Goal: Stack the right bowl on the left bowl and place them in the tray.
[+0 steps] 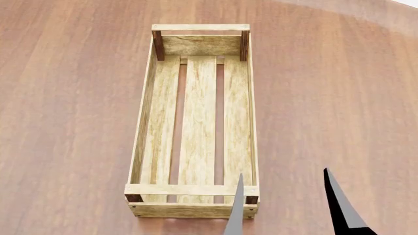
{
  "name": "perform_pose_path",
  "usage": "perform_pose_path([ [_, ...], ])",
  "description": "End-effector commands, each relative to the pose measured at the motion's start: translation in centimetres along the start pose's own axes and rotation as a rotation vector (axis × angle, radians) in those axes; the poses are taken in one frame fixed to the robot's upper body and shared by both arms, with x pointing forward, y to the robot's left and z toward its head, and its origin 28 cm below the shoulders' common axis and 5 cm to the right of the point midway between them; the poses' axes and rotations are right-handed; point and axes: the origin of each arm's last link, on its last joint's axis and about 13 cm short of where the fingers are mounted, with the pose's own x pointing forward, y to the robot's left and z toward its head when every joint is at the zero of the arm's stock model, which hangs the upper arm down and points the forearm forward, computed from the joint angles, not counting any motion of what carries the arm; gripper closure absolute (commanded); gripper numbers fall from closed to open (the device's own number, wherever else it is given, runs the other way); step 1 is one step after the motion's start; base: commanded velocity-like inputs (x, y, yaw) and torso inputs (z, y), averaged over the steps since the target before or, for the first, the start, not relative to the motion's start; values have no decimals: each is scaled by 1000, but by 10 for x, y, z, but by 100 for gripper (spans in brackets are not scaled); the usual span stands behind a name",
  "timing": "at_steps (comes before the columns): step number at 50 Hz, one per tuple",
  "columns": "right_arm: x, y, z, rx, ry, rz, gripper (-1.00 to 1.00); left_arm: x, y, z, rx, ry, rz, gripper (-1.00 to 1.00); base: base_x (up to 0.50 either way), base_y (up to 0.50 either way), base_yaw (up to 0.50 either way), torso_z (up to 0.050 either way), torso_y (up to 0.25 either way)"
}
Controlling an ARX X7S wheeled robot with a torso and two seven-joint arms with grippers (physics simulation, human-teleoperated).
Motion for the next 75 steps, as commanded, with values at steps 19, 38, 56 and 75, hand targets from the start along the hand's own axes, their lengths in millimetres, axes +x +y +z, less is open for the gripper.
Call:
perform_pose_path([
  [19,1,-1,0,-14,-16,-2,-100,11,19,-9,-68,-20,91,100,0,0,0,0,1],
  [38,1,-1,0,-15,-14,0,-100,15,12,-10,-42,-23,72,100,0,0,0,0,0],
  [56,0,0,-3,-17,-6,4,-100,17,1,-1,-8,-66,41,-100,0,0,0,0,1],
  [75,-1,0,-5,-19,2,5,-100,20,9,-5,-30,-70,65,-100,0,0,0,0,0],
])
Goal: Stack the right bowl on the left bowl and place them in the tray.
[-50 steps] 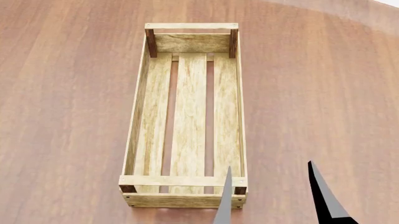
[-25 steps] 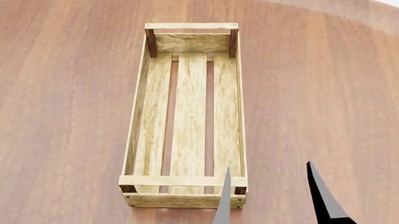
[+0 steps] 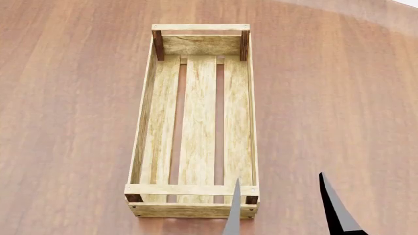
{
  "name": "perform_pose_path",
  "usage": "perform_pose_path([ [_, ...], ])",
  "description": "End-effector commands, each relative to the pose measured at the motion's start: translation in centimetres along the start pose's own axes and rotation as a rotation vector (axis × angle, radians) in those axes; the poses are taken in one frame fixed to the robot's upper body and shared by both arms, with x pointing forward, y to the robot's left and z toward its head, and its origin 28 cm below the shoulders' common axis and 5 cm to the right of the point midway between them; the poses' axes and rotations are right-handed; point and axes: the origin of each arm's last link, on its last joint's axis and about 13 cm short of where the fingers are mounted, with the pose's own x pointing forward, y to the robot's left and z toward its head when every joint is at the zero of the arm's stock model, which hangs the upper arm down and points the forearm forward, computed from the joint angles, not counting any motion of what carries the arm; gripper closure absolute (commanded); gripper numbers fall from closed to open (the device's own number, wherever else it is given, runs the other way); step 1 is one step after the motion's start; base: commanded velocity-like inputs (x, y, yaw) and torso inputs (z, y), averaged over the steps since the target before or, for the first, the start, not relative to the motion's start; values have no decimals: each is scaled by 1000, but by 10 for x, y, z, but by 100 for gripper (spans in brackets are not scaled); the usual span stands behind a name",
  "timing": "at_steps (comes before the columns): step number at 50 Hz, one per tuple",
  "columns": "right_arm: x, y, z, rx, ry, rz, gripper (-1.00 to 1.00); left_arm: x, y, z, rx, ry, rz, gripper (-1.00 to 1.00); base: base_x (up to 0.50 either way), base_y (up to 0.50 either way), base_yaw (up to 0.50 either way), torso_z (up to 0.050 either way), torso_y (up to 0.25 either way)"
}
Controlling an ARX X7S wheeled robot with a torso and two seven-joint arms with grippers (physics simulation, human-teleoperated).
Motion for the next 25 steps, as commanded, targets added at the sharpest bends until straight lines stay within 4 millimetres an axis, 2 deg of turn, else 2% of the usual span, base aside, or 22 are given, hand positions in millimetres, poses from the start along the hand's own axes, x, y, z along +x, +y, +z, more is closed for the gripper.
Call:
perform_pose_path([
  [1,1,-1,0,-13,-17,-3,-100,3,7,-4,-36,-20,7,-100,0,0,0,0,0],
  [8,1,-1,0,-14,-17,-3,-100,0,10,0,-146,2,-30,-100,0,0,0,0,0],
  [18,1,-1,0,-17,-14,-2,-100,-4,26,4,-328,33,-56,-100,0,0,0,0,0],
  [25,1,-2,-2,-20,-7,-3,-100,-6,30,12,-380,13,-76,-100,0,0,0,0,0],
])
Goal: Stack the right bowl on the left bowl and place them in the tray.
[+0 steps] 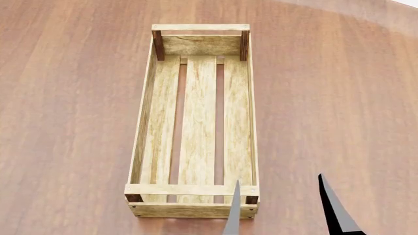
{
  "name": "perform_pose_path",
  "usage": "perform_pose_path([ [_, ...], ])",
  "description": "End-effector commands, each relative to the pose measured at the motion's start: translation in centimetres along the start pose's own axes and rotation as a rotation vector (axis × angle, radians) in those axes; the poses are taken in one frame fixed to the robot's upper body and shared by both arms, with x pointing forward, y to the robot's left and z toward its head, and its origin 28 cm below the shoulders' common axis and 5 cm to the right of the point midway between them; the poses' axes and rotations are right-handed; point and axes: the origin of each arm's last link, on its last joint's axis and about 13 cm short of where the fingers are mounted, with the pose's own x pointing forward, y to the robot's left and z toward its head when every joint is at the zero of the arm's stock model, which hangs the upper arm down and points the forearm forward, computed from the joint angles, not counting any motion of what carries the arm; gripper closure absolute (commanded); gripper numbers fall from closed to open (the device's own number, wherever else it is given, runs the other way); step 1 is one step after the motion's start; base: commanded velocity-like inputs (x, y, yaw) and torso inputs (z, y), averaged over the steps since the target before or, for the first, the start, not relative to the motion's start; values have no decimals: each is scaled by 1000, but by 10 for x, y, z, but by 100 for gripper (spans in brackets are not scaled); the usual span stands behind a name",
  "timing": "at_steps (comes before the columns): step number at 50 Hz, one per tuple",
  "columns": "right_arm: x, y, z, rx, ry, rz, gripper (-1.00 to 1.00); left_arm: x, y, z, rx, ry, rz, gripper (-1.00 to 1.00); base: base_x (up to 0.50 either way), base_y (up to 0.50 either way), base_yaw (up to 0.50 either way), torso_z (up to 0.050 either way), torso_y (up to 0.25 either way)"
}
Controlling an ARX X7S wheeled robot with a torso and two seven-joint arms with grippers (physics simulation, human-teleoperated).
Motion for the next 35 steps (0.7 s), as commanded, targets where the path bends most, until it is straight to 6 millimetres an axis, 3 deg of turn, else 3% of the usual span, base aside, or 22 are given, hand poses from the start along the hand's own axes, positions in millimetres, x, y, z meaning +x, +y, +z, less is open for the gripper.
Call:
perform_pose_path([
  [1,2,-2,-1,-16,-13,-4,-100,-4,11,10,-135,-34,-30,-100,0,0,0,0,0],
  [18,0,-2,-2,-19,-8,-3,-100,-6,16,12,-110,-69,-7,-100,0,0,0,0,0],
  [35,0,-2,-3,-20,-4,-3,-100,0,23,1,-80,-49,31,-100,0,0,0,0,0],
])
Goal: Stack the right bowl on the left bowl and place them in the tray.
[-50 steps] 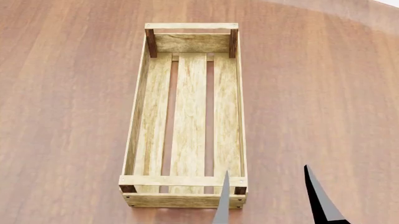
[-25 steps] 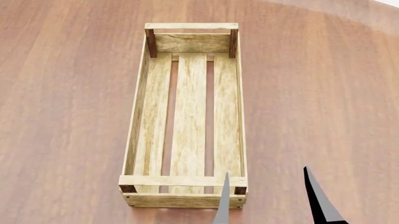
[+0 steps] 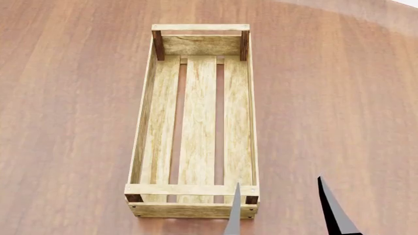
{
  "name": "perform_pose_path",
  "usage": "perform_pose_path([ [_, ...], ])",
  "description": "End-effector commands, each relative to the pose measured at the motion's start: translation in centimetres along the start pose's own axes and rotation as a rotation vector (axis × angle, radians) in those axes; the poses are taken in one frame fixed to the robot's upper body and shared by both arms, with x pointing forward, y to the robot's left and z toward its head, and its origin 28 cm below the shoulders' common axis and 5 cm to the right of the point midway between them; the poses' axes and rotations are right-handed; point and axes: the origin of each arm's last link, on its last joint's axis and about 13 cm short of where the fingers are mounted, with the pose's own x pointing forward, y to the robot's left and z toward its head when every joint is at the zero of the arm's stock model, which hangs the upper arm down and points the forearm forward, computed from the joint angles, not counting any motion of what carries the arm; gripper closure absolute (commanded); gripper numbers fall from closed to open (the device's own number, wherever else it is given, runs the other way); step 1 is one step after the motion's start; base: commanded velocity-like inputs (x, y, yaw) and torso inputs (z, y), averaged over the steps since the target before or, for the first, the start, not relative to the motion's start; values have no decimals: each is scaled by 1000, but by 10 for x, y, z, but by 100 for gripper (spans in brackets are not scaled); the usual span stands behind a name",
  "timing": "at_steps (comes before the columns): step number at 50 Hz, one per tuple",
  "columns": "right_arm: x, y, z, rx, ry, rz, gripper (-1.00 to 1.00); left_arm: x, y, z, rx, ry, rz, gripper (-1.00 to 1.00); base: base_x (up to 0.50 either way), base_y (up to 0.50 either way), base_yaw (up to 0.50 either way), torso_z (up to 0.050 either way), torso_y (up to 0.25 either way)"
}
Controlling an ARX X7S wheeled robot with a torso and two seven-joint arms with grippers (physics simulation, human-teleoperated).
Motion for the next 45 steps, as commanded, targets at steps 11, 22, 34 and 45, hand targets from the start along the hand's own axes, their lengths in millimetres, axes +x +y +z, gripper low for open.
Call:
perform_pose_path([
  [11,1,-1,-1,-14,-13,-4,-100,6,16,-11,-46,13,63,-100,0,0,0,0,0],
  [22,1,-1,0,-14,-14,-3,-100,8,20,-16,-66,32,71,-100,0,0,0,0,0],
  [34,1,-2,-1,-16,-12,-5,-100,11,19,-24,-66,57,68,-100,0,0,0,0,0],
  [45,0,-1,-1,-18,-10,-2,-100,14,20,-28,-78,70,68,-100,0,0,0,0,0],
])
